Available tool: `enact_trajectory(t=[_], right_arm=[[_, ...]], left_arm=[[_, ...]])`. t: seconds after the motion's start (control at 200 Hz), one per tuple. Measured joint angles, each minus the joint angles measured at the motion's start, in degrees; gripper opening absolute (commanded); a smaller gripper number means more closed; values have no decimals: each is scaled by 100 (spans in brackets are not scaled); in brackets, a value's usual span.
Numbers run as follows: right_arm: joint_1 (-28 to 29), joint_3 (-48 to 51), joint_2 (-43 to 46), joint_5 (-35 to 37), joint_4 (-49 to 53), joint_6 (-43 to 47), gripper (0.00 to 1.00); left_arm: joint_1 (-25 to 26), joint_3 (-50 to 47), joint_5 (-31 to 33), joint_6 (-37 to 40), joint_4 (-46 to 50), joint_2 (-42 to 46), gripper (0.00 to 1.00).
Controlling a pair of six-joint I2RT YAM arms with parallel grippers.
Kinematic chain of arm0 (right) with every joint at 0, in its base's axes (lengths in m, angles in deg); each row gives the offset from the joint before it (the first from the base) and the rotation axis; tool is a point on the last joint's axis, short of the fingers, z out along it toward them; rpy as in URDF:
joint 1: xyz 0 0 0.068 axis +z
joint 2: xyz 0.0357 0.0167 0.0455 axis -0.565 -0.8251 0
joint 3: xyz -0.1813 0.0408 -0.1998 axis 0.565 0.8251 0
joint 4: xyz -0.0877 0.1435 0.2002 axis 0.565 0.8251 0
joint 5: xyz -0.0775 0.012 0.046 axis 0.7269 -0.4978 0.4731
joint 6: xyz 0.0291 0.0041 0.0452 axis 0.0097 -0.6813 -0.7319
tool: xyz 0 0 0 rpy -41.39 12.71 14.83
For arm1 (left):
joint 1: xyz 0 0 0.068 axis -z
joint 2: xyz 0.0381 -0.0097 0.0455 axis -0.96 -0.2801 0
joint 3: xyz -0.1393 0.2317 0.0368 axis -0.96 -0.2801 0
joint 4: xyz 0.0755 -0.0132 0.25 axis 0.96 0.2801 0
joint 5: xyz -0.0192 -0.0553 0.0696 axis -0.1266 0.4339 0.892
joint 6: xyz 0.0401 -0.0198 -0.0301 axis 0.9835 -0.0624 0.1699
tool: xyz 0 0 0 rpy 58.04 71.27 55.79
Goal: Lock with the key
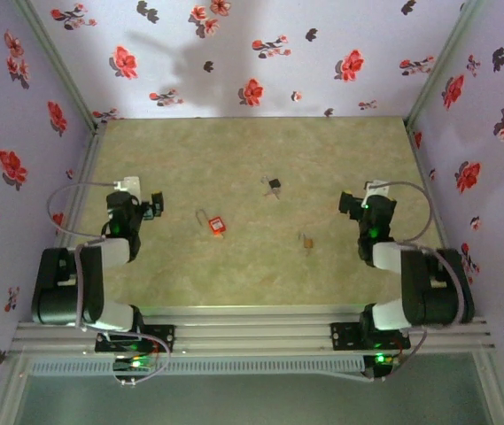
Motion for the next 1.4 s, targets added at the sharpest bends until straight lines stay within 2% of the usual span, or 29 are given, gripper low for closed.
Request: enact_trajectory(t=[0.095,0.17,0.3,0.43,0.55,0.645,0.75,0.86,1.11,1.4], right_arm=[[2,-278,813,-142,573,-232,99],[11,-507,1364,-313,988,-557,99],[15,-1038,2100,-450,2061,-1711,99],[15,-1209,2621,-518,2771,-2706,99],[46,-1134,2594,-793,2905,-3060,99],[214,-1143,2345,-872,3143,-3062,99],[719,-1316,1996,-767,3681,-2883,99],[1193,-1609,1753,-575,4140,-2649,99],[1808,-1963,1300,-181,4721,-2245,99],[2492,-2892,-107,-4,5519,-1777,99]], left_arm=[[232,393,269,-291,527,428,100],[295,702,332,-879,861,695,100],[295,1381,376,-2629,1910,905,100],[210,1591,-168,-3971,2503,992,100],[179,1519,-695,-4548,2761,1001,100],[348,1329,-787,-4739,2844,1123,100],[564,962,-754,-4878,2979,1495,100],[752,876,-514,-4868,3394,1718,100],[1519,887,105,-4605,4063,1725,100],[1749,791,470,-4190,4000,1541,100]])
